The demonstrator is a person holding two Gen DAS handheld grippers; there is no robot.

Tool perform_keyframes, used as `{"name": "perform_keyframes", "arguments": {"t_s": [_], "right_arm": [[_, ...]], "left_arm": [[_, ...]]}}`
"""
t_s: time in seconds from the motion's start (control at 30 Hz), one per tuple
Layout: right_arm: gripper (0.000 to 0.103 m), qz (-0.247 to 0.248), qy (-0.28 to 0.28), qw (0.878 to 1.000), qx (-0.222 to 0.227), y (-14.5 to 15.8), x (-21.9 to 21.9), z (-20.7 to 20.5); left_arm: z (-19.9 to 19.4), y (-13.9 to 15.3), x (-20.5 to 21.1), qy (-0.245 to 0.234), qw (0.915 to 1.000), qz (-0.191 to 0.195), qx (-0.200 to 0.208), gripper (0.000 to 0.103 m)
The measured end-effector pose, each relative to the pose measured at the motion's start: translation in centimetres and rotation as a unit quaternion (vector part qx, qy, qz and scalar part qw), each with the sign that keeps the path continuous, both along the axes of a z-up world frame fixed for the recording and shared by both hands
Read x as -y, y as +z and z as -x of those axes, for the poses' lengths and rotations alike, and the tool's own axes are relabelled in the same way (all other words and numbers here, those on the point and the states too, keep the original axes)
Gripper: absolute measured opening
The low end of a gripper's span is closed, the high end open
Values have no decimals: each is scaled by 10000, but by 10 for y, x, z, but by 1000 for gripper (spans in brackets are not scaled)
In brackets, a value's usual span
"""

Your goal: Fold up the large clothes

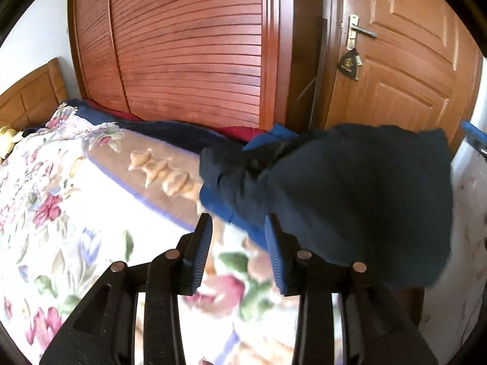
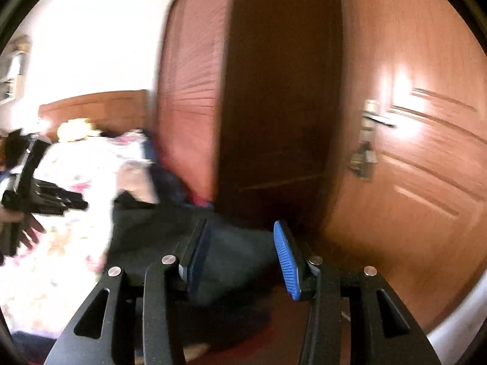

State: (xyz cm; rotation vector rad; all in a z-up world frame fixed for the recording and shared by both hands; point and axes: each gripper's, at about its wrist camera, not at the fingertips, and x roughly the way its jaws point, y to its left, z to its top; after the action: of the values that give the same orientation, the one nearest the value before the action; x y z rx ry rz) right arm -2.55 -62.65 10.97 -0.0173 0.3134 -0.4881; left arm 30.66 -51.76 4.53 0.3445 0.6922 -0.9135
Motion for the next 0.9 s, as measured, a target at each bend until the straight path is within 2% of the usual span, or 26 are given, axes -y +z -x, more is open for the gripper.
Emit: {"name": "perform_keyframes", "arguments": {"t_s": [0.07,0.13,0.23,0.33,0.47,0.57,0.67,0.8,0.9], "right_arm": [[45,-85,237,9996,-152,-6,-5,-14],[45,-390,390,9979,-351,-16,5,-33],[45,-842,337,9942,-571,-42,24,-61],[45,-944,151,9920,-830,-58,44,-71],[45,-1491,-48,9848,-890,-88,67,-75],[45,-1420,-183,9871,-722,-77,63,-75],[45,-1175,-361,9905,-612,-69,31,-59],[45,-860,-21,9956,-361,-40,-24,-52],[45,-825,280,9958,-273,-27,-66,-42]], "left_arm": [[10,2,-22,-101,9999,54,-91,37],[18,5,-44,-100,9997,152,-162,37],[28,8,-74,-102,9997,175,-161,37],[38,9,-101,-83,9998,133,-103,38],[53,7,-141,98,9999,64,53,38],[63,6,-170,298,9994,73,151,38],[74,6,-201,521,9983,127,211,39],[90,11,-237,776,9961,218,360,39],[101,13,-262,951,9943,288,376,39]]}}
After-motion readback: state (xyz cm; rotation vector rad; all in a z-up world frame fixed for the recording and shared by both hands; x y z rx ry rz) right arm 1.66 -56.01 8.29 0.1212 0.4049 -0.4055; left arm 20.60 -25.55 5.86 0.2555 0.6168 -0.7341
